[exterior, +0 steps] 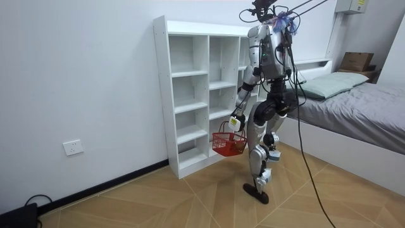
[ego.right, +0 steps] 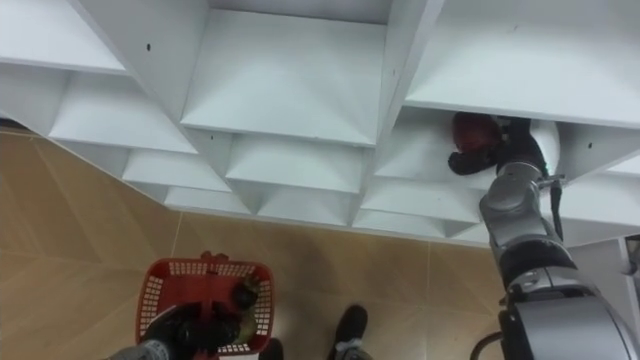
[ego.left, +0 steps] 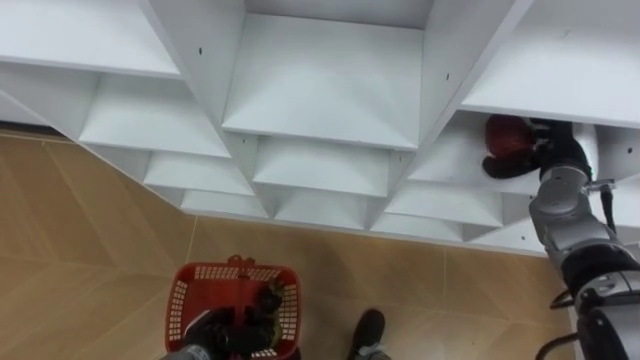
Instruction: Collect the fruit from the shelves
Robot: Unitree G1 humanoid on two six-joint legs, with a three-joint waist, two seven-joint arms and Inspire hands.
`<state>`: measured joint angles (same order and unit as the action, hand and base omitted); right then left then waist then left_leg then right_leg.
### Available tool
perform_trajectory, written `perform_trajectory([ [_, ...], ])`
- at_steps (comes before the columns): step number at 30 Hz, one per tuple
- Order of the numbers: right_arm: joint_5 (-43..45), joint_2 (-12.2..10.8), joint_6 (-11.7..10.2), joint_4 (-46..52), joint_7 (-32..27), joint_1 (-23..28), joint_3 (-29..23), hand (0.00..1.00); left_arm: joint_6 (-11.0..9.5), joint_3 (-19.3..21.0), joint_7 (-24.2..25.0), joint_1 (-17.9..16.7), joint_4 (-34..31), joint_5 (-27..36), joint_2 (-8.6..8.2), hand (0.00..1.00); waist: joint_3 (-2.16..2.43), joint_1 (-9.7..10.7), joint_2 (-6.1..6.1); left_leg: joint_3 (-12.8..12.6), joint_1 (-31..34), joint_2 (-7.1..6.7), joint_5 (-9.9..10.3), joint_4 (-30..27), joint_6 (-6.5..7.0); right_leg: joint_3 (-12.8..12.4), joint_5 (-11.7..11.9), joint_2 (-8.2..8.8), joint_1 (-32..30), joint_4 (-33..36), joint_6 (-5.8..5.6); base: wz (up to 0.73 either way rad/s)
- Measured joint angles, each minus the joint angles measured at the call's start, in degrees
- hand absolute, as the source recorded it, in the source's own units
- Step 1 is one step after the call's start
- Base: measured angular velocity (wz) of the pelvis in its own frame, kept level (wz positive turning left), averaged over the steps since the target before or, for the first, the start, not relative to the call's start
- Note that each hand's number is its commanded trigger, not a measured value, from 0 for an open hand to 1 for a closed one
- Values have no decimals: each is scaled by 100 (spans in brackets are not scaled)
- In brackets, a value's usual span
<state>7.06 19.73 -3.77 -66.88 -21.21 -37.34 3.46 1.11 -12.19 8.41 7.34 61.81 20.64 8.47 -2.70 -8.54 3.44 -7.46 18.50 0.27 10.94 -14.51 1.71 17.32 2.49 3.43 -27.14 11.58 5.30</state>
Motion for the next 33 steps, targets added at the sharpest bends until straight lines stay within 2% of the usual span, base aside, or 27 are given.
perform_trajectory([
  [11,-133,40,-2,-21,13,0,103,100,0,-4,-6,46,0,0,3,100,-9,-55,13,-14,-9,0,-1,-21,1,2,-1,0,-8,-4,-1,0],
  [15,-133,46,-2,-20,13,-28,104,100,0,-9,-5,73,0,0,5,100,-31,-81,48,-28,36,1,-1,-5,1,0,-6,1,-41,-9,2,0],
  [33,-30,31,-39,48,86,-73,190,100,-12,-38,2,105,-165,13,149,100,-27,-112,45,-65,-25,7,-2,-25,0,-38,10,-18,-58,16,15,-1],
])
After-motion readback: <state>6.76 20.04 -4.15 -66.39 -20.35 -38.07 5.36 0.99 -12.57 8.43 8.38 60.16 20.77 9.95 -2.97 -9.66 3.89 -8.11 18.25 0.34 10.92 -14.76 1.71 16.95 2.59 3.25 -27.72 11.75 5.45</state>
